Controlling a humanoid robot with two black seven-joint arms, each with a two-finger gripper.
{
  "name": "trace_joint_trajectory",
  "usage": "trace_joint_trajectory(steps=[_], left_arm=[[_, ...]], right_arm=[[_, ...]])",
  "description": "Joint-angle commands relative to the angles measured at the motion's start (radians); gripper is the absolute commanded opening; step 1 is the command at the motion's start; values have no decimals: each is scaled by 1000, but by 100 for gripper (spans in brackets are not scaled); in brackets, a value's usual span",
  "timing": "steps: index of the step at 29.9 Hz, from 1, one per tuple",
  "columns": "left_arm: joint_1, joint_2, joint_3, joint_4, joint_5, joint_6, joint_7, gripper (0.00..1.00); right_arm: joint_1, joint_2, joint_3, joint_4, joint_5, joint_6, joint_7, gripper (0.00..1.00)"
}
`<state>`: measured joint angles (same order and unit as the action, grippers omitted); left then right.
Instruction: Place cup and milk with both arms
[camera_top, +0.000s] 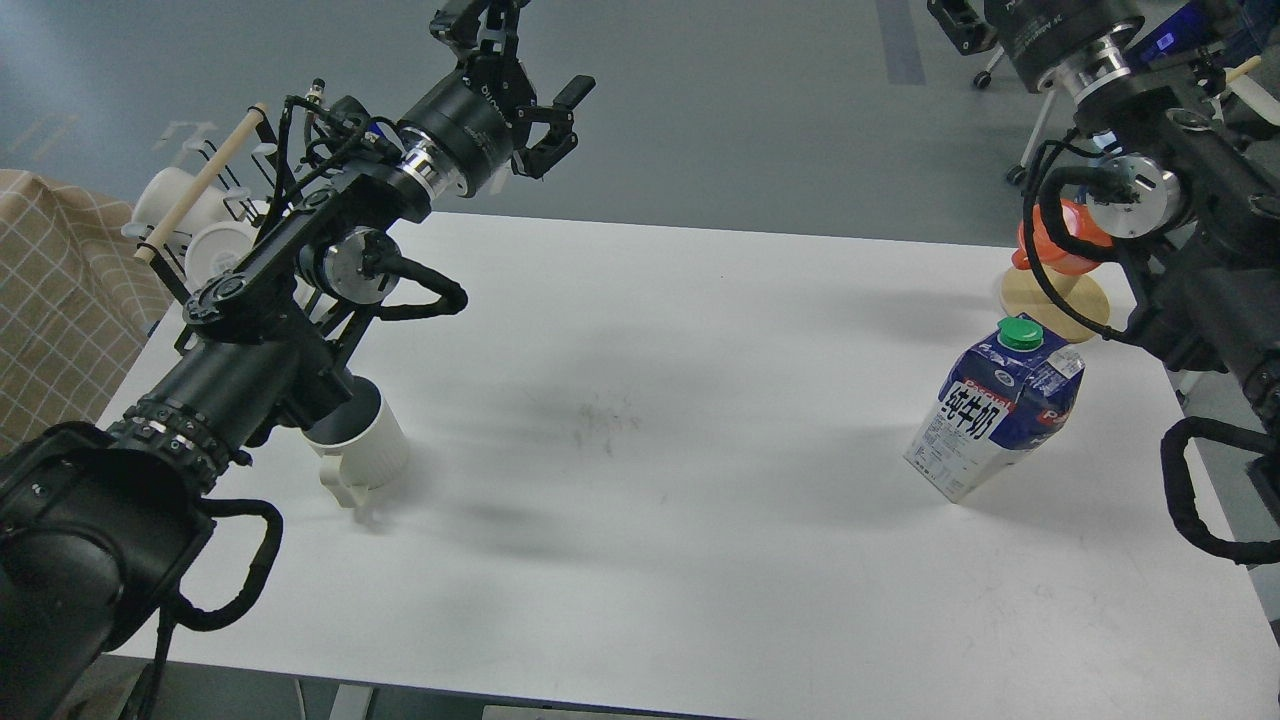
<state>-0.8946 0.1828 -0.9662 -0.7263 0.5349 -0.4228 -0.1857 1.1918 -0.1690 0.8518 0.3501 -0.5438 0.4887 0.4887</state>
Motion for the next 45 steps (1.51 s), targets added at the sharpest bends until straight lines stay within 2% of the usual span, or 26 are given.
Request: trace_joint_trajectory(steps=[1,7,14,15,20,21,25,33,39,45], left_arm=[[2,-11,-12,-2,-4,-10,-9,100],[0,-40,-3,-18,-24,16,-23,100],[-15,-46,0,-22,-15,-1,3,100],[-17,-46,0,-25,-15,1,11,100],[-6,-25,3,-48,-24,1,113,100],[-3,-19,3,-56,-24,-2,120,100],[16,7,-11,-70,-29,-33,101,100],[34,18,9,-111,-9,-56,100,100],[26,170,111,-162,182,-66,110,100],[31,455,198,-439,512,-66,112,100]], right_arm=[[9,-4,0,-11,1,0,0,100],[25,-49,0,-10,2,0,0,100],[25,-66,-2,-3,4,0,0,100],[23,-64,-2,-2,4,0,0,100],[23,-60,-2,-2,4,0,0,100],[23,-58,-2,-2,4,0,0,100],[23,-53,-2,-5,4,0,0,100],[25,-60,-2,-5,4,0,0,100],[12,-87,-10,7,4,0,0,100],[-50,-127,-20,111,2,0,0,100]])
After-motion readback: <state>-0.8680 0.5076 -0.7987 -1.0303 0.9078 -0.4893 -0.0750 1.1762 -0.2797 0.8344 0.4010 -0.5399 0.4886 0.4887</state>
